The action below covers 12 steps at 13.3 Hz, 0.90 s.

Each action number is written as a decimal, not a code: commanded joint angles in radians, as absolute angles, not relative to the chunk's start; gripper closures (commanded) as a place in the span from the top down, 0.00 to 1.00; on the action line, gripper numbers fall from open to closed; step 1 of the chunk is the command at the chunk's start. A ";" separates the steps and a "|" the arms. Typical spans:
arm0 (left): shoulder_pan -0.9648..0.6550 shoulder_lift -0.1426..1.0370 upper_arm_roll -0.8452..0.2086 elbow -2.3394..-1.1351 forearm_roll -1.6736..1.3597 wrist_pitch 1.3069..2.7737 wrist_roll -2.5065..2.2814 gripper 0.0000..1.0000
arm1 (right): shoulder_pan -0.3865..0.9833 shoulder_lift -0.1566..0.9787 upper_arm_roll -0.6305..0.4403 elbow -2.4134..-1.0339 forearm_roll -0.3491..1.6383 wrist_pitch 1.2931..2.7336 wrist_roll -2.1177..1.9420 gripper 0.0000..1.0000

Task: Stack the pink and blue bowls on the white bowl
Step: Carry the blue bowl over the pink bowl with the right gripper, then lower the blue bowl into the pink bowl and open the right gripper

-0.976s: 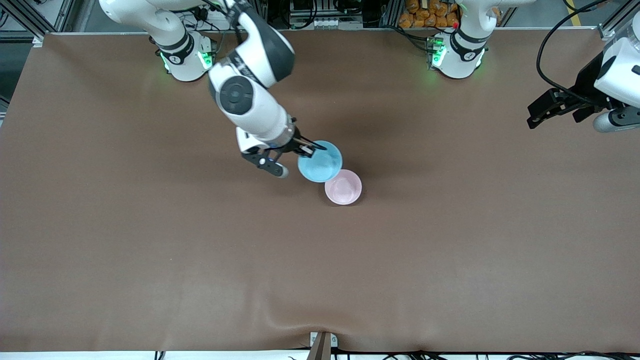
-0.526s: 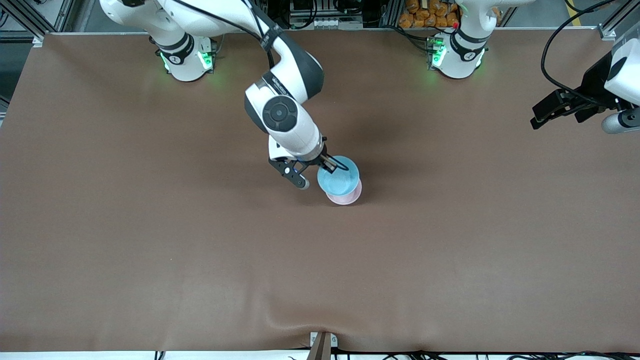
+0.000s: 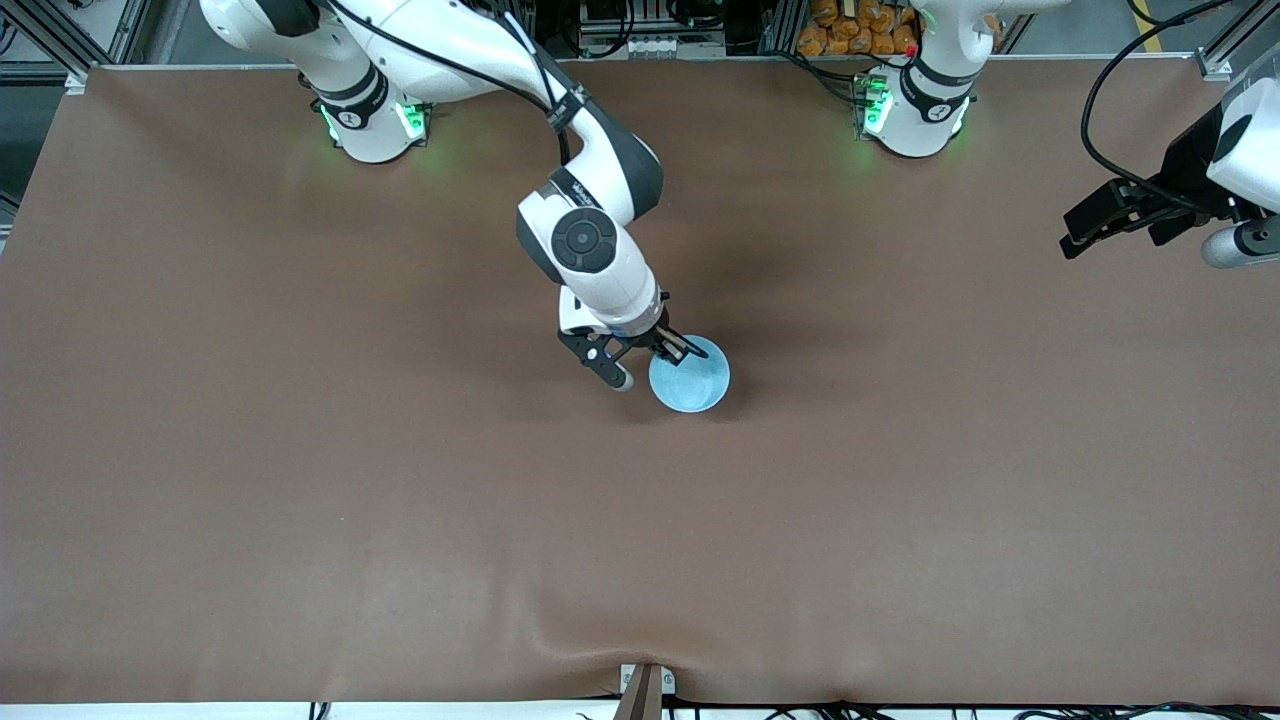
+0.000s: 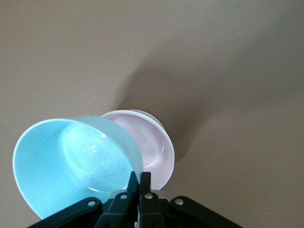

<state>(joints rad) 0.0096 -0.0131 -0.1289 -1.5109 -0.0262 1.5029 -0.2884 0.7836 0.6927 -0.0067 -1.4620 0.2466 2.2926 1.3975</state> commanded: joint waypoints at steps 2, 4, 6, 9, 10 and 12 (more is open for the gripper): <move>0.017 -0.034 -0.132 -1.528 -0.043 1.496 -0.265 1.00 | 0.819 0.703 -0.017 -1.482 0.239 2.319 1.422 0.00; 0.017 -0.034 -0.133 -1.528 -0.043 1.496 -0.265 1.00 | 0.827 0.703 -0.017 -1.496 0.239 2.318 1.422 0.00; 0.017 -0.034 -0.133 -1.528 -0.043 1.496 -0.265 1.00 | 0.830 0.703 -0.018 -1.503 0.239 2.315 1.424 0.00; 0.017 -0.034 -0.133 -1.528 -0.043 1.496 -0.264 1.00 | 0.830 0.701 -0.018 -1.513 0.238 2.316 1.440 0.00; 0.017 -0.034 -0.133 -1.528 -0.043 1.497 -0.264 1.00 | 0.828 0.701 -0.020 -1.511 0.236 2.316 1.442 0.00; 0.017 -0.034 -0.133 -1.528 -0.043 1.497 -0.265 1.00 | 0.824 0.699 -0.021 -1.502 0.232 2.319 1.442 0.00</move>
<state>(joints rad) 0.0095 -0.0131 -0.1309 -1.5142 -0.0262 1.5029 -0.2884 0.8184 0.7120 -0.0128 -1.4970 0.2466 2.3091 1.4153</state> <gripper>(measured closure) 0.000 0.974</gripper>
